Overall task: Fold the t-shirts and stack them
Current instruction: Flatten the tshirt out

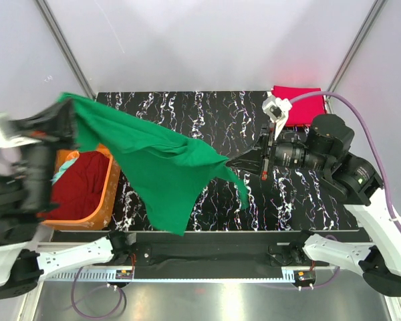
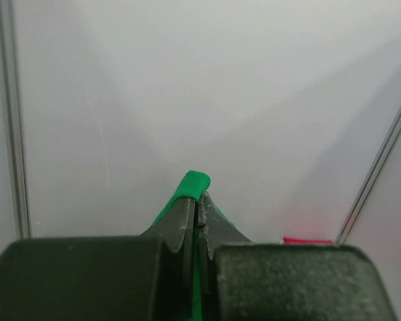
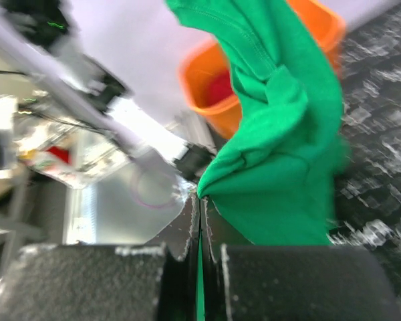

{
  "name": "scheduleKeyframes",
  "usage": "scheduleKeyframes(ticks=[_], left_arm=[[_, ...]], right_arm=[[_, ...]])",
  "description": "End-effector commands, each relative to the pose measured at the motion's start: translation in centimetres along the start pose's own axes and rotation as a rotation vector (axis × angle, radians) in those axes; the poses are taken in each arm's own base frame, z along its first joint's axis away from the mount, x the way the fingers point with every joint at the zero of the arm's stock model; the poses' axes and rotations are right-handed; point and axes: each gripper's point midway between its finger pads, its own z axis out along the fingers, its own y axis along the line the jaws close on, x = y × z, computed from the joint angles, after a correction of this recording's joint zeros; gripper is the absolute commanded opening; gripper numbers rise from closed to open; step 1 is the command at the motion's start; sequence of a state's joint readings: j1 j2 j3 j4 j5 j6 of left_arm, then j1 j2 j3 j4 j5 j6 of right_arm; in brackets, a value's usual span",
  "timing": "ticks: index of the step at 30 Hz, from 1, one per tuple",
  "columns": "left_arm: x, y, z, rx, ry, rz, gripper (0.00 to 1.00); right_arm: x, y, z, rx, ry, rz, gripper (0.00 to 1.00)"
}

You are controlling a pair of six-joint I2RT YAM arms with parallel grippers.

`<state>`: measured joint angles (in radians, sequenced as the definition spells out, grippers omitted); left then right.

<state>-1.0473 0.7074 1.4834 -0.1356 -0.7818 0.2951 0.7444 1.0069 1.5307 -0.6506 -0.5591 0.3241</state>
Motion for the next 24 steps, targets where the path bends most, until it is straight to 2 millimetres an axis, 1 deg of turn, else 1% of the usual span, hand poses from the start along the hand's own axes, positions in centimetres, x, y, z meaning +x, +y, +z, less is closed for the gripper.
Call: scheduleKeyframes(ticks=[1,2,4,5,6,7,8,9,10,11,12,13,14,15,16,17,18,19,20,21,22,23,24], left_arm=[[-6.2,4.9,-2.9,-0.045,-0.152,-0.149,0.0],[-6.2,5.3,-3.3,-0.045,-0.152,-0.149,0.0],[-6.4,6.1,-3.9,-0.052,-0.156,-0.15,0.0],[-6.4,6.4,-4.0,-0.061,-0.157,-0.145,0.0],[-5.9,6.3,-3.9,-0.067,-0.149,-0.138,0.0],[-5.8,6.0,-3.6,-0.071,-0.155,-0.136,0.0],[-5.0,5.0,-2.8,-0.071,-0.138,-0.096,0.0],[-3.8,3.8,-1.8,-0.066,-0.112,-0.056,0.0],[-2.9,2.7,-0.9,-0.065,-0.088,-0.021,0.0],[-0.1,0.2,1.3,-0.078,-0.021,0.066,0.0],[1.4,-1.2,2.5,-0.084,0.008,0.109,0.0],[2.9,-2.5,3.8,-0.095,0.029,0.147,0.0],[7.2,-6.4,6.7,-0.048,0.098,0.204,0.0],[9.4,-6.1,8.8,-0.067,0.141,0.216,0.0],[11.3,-6.8,10.5,-0.031,0.215,0.216,0.0],[13.7,-8.8,12.2,0.036,0.258,0.132,0.0],[20.7,-10.3,15.0,0.05,0.38,0.179,0.0],[23.1,-10.1,16.7,0.051,0.428,0.195,0.0],[23.2,-11.8,18.7,0.11,0.414,0.179,0.0],[30.3,-13.6,20.7,0.15,0.514,0.222,0.0],[32.7,-14.5,21.6,0.191,0.552,0.234,0.0],[31.6,-16.3,24.0,0.231,0.503,0.214,0.0],[38.8,-17.2,24.8,0.248,0.606,0.24,0.0]], right_arm=[[-2.9,5.1,-0.3,-0.252,-0.085,-0.01,0.0],[-3.0,5.5,-0.5,-0.269,-0.09,-0.007,0.0],[-3.3,5.0,-0.3,-0.244,-0.102,-0.015,0.0],[-2.8,4.2,-0.1,-0.207,-0.086,-0.025,0.0],[-2.6,3.3,0.2,-0.167,-0.079,-0.028,0.0],[-2.9,1.4,0.6,-0.067,-0.1,-0.027,0.0],[-1.9,-0.4,0.8,0.018,-0.07,-0.024,0.0],[-1.6,-2.3,1.3,0.101,-0.059,-0.012,0.0],[-1.3,-4.9,1.5,0.221,-0.063,-0.004,0.0],[-0.3,-6.5,1.7,0.288,-0.036,0.006,0.0],[0.2,-7.8,1.7,0.347,-0.028,0.021,0.0],[1.1,-10.4,1.5,0.465,-0.024,0.039,0.0],[2.1,-11.6,1.1,0.53,-0.004,0.064,0.0],[3.4,-14.2,0.8,0.647,0.016,0.085,0.0],[4.3,-15.3,0.4,0.699,0.03,0.105,0.0],[5.5,-17.1,-0.6,0.785,0.047,0.167,0.0],[7.6,-19.1,-1.0,0.86,0.089,0.217,0.0],[8.9,-20.5,-1.8,0.912,0.111,0.268,0.0],[10.0,-22.9,-3.0,0.994,0.101,0.364,0.0],[12.9,-24.8,-3.8,1.044,0.143,0.426,0.0],[14.1,-25.7,-3.9,1.048,0.142,0.488,0.0],[14.9,-27.3,-4.3,1.086,0.12,0.526,0.0],[17.3,-29.4,-6.1,1.163,0.125,0.601,0.0]])
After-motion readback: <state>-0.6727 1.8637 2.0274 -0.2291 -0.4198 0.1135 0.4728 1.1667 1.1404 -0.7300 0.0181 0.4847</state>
